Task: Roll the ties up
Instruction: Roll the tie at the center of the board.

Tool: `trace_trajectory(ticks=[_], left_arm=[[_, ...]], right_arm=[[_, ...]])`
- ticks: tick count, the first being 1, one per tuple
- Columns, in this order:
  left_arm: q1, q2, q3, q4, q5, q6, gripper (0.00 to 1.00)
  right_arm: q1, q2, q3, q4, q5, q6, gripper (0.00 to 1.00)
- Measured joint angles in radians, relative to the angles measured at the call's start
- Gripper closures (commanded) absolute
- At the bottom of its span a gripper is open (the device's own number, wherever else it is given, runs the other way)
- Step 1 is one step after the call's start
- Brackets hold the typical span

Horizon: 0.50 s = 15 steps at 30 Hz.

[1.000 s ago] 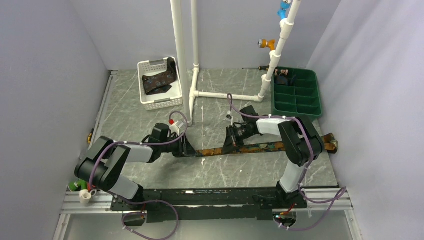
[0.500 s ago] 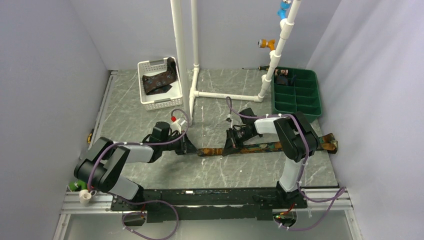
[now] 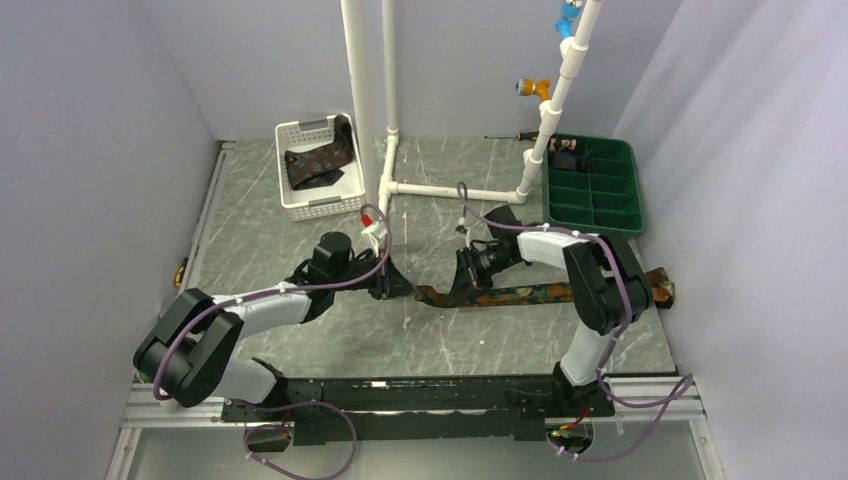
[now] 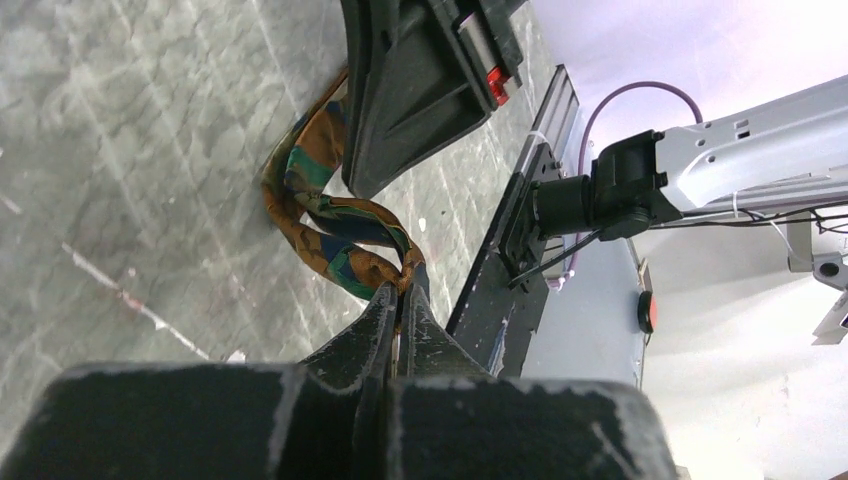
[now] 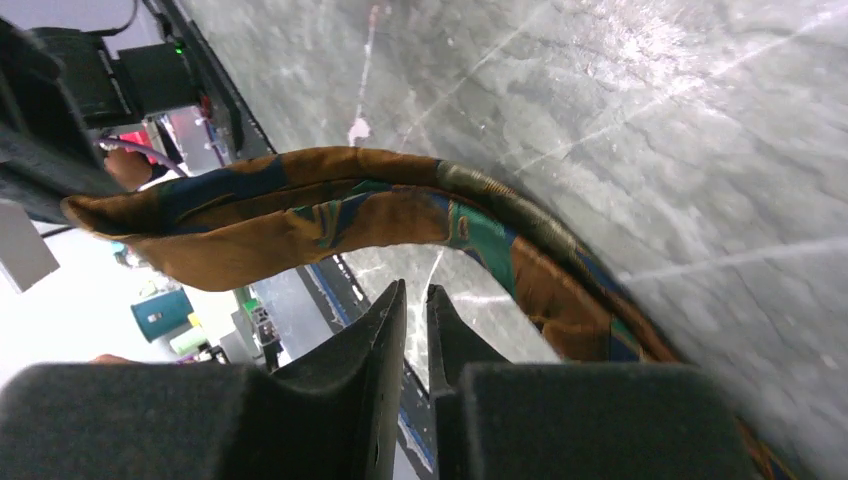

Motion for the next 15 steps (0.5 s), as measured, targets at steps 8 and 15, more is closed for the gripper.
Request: trace_trajectory(ticks=[8, 15], left_arm=[[-0.060, 0.081, 0.108, -0.020, -0.018, 0.009, 0.99], [-0.132, 0.215, 0.268, -0.064, -0.048, 0.063, 0.94]], right_arm=[[-0.160, -0.066, 0.056, -0.185, -0.048, -0.139, 0.56], [-0.229, -0.066, 0.057, -0.254, -0.068, -0.188, 0.39]])
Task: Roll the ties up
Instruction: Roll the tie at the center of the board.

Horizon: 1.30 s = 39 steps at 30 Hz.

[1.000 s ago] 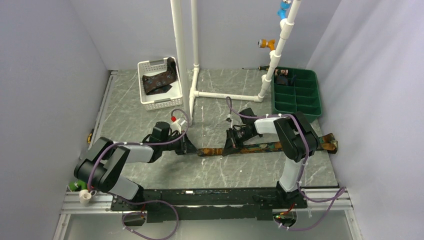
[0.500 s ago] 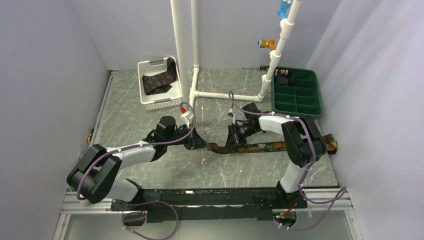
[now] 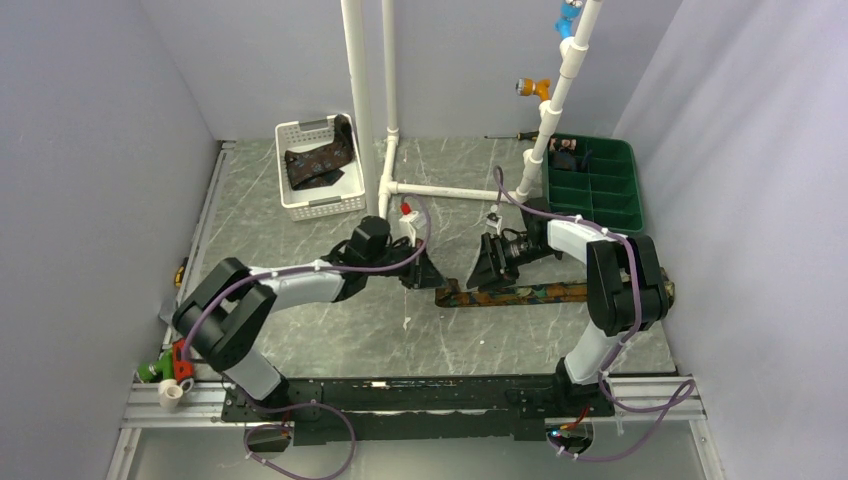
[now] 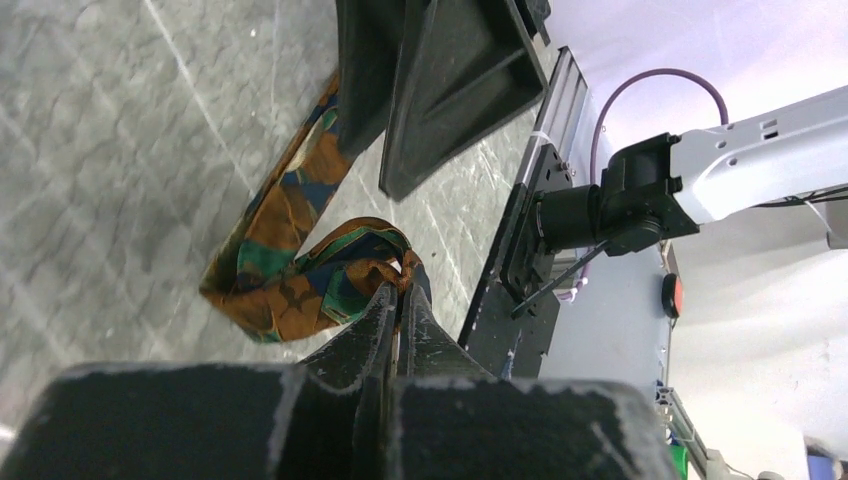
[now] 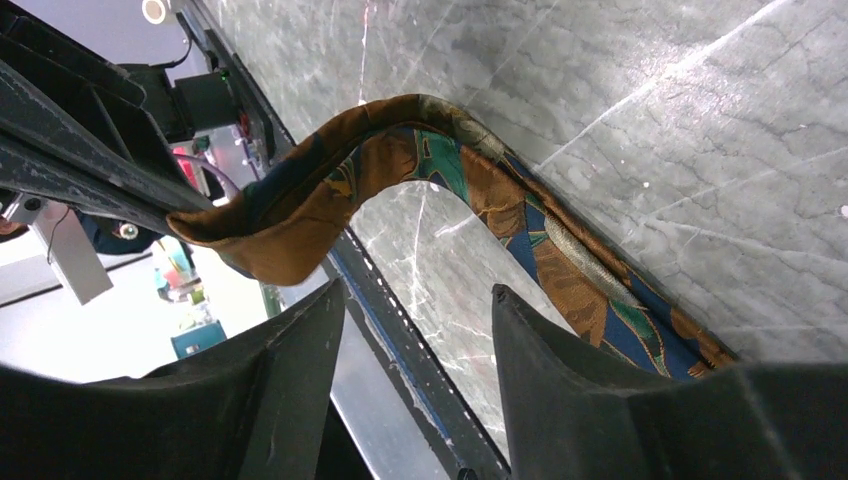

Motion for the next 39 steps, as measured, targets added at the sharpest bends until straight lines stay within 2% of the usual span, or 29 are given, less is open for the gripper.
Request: trace_trajectory(ticks=[4, 6, 11, 23, 24, 27, 30, 33, 36, 37, 39], left_arm=[[-0.023, 0.125, 0.076, 0.020, 0.007, 0.009, 0.67], [-0.026, 0.205, 0.104, 0.040, 0.030, -0.003, 0.61], [-0.026, 0.327, 0.128, 0.050, 0.060, -0.042, 0.68], [-0.007, 0.354, 0.148, 0.063, 0.080, -0.064, 0.73], [-0.008, 0.354, 0.148, 0.064, 0.081, -0.064, 0.73], [-0.010, 0.354, 0.151, 0.064, 0.080, -0.059, 0.72], [-0.014, 0.354, 0.164, 0.051, 0.079, -0.040, 0.57], [-0.017, 0.341, 0.178, 0.027, 0.074, 0.028, 0.32], [-0.018, 0.265, 0.175, -0.050, 0.049, 0.161, 0.07], [-0.018, 0.219, 0.172, -0.079, 0.036, 0.224, 0.02], [-0.019, 0.127, 0.170, -0.120, 0.011, 0.353, 0.01]], right_arm=[[-0.003, 0.001, 0.000, 0.002, -0.003, 0.000, 0.39], [-0.003, 0.002, -0.002, 0.008, -0.003, 0.004, 0.40], [-0.004, 0.019, -0.013, 0.031, 0.014, 0.027, 0.45], [0.031, 0.077, -0.019, 0.082, 0.095, 0.084, 0.56], [0.041, 0.085, -0.016, 0.084, 0.103, 0.086, 0.60], [0.060, 0.107, -0.006, 0.088, 0.121, 0.089, 0.82], [0.065, 0.128, 0.004, 0.089, 0.128, 0.089, 0.89], [0.060, 0.138, 0.006, 0.084, 0.135, 0.076, 0.94], [0.057, 0.139, 0.006, 0.076, 0.134, 0.061, 0.94], [0.056, 0.139, 0.006, 0.073, 0.134, 0.056, 0.94], [0.055, 0.139, 0.006, 0.072, 0.126, 0.050, 0.94]])
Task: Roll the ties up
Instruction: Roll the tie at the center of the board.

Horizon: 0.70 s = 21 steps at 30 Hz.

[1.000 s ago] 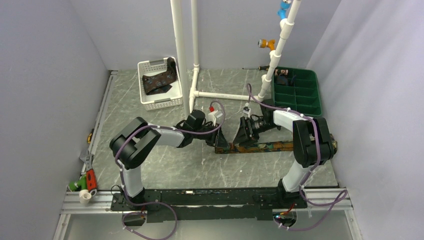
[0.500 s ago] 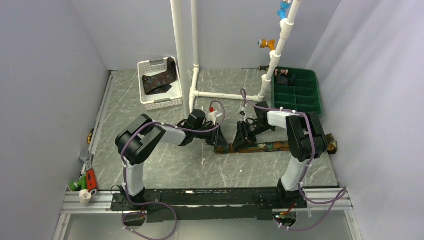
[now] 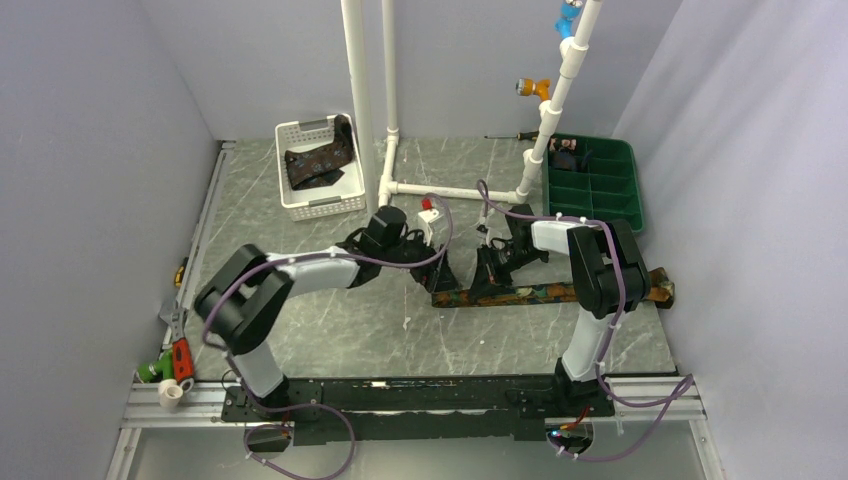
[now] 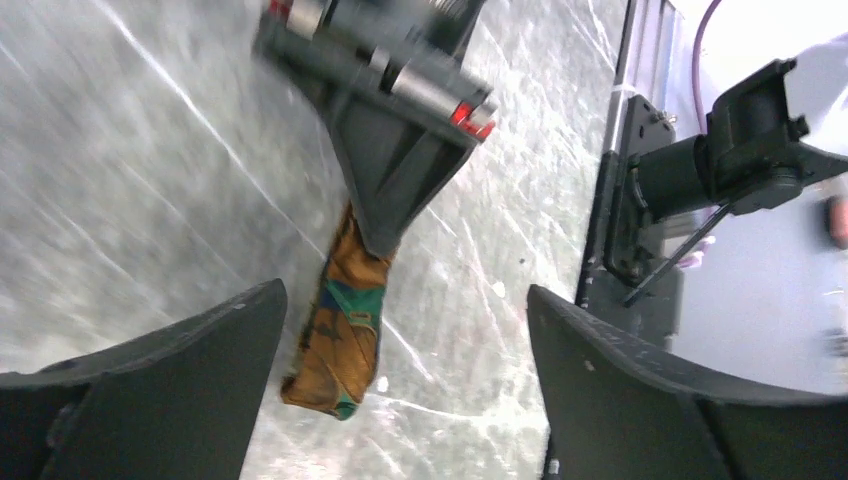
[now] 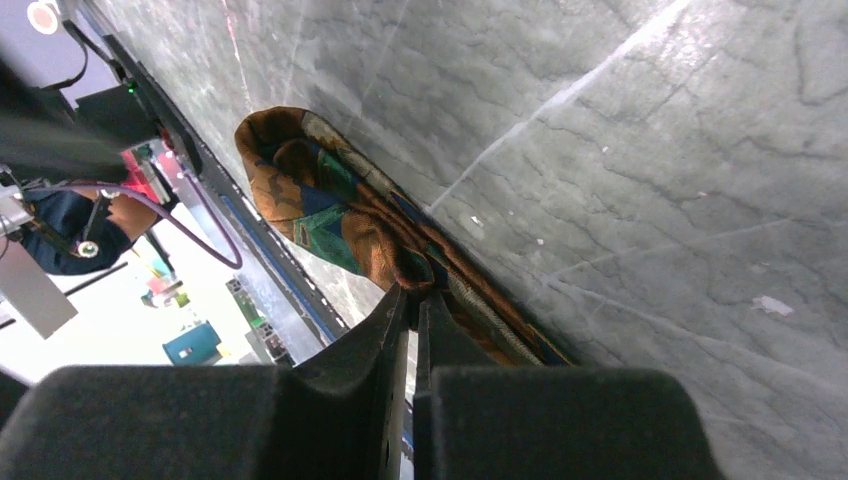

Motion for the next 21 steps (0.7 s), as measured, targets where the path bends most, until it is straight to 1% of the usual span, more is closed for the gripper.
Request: trace_trajectory(ticks=[3, 5, 8, 10, 12, 13, 14, 17, 20, 21], left_arm=[[-0.005, -0.098, 0.000, -0.035, -0.040, 0.212, 0.01], [-0.011, -0.113, 0.000, -0.055, -0.063, 0.331, 0.02], [-0.036, -0.071, 0.000, -0.109, -0.102, 0.490, 0.04], [-0.063, -0.027, 0.000, -0.148, -0.126, 0.565, 0.04], [-0.091, 0.013, 0.000, -0.180, -0.148, 0.622, 0.07], [-0.105, 0.029, 0.001, -0.192, -0.159, 0.644, 0.10], [-0.116, 0.042, 0.004, -0.203, -0.171, 0.660, 0.16], [-0.144, 0.090, 0.043, -0.245, -0.208, 0.698, 0.39], [-0.150, 0.117, 0.081, -0.274, -0.251, 0.728, 0.50], [-0.150, 0.117, 0.083, -0.282, -0.262, 0.741, 0.52]], right_arm=[[-0.001, 0.000, 0.000, -0.003, -0.016, -0.006, 0.94], [-0.001, 0.000, 0.001, -0.003, -0.025, -0.011, 0.94], [-0.001, 0.000, 0.002, -0.004, -0.039, -0.017, 0.94], [-0.001, 0.000, 0.003, -0.006, -0.044, -0.020, 0.94], [-0.001, 0.000, 0.006, -0.008, -0.046, -0.021, 0.93], [-0.001, 0.000, 0.010, -0.010, -0.047, -0.022, 0.93], [-0.001, 0.000, 0.011, -0.010, -0.048, -0.023, 0.93], [-0.001, 0.000, 0.017, -0.017, -0.060, -0.025, 0.93], [-0.001, 0.000, 0.021, -0.028, -0.070, -0.026, 0.95], [-0.001, 0.000, 0.023, -0.032, -0.072, -0.025, 0.96]])
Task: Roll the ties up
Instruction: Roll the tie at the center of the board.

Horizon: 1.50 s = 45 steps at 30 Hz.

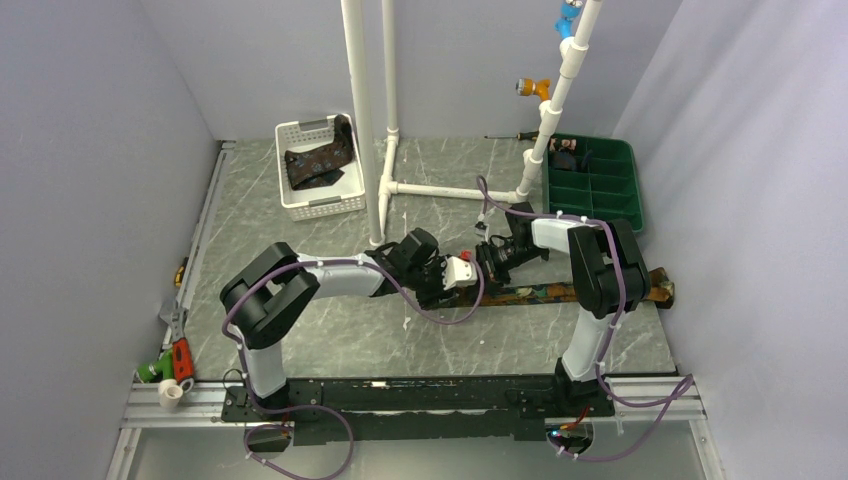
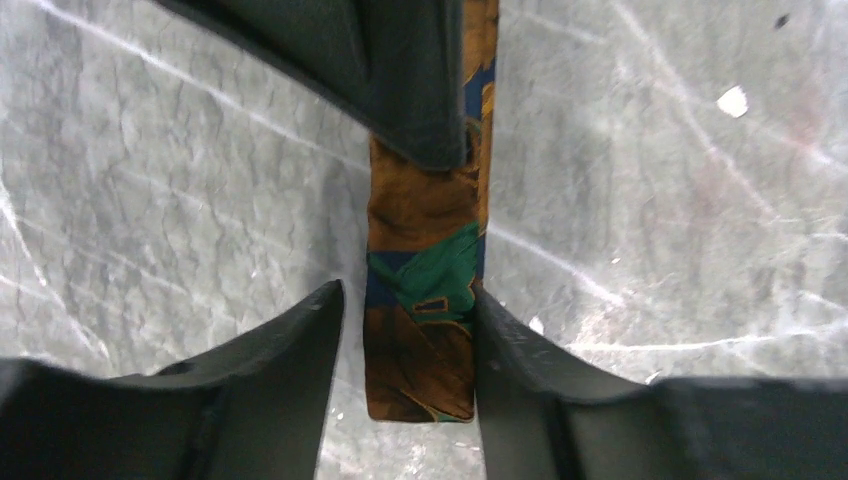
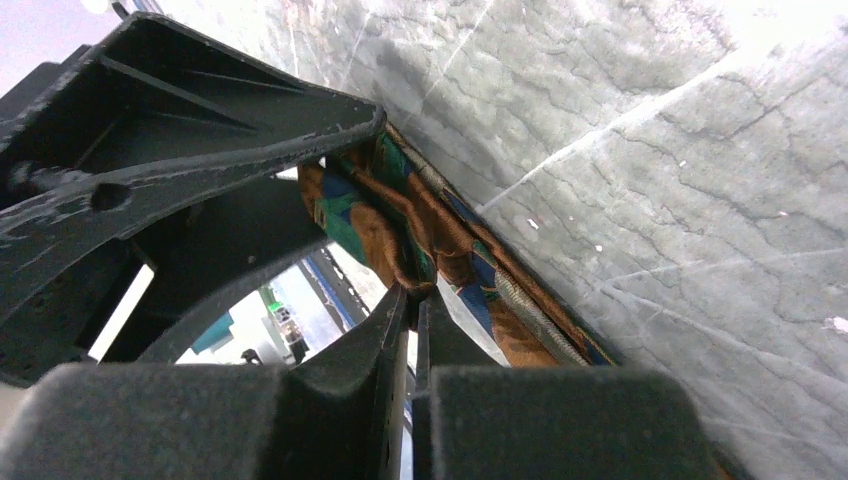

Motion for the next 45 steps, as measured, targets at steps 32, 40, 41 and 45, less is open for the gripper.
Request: trace_trajectory(ticks=[32, 40, 41, 45], left_arm=[[0.126, -0.130, -0.194, 0.118, 0.209, 0.026, 0.54], [0.113, -0.110, -0.152, 0.104, 0.250, -0.005, 0.64], [0.108, -0.110, -0.144, 0.103, 0.253, -0.014, 0.64], [0.066, -0.110, -0.090, 0.108, 0.255, -0.053, 0.64]], right_arm=[[0.041, 0.095, 0.031, -0.021, 0.032, 0.003, 1.00], [0.042, 0.096, 0.032, -0.022, 0.032, 0.003, 1.00], [0.043, 0.096, 0.032, -0.022, 0.033, 0.003, 1.00], [0.050, 0.096, 0.032, -0.021, 0.032, 0.005, 1.00]])
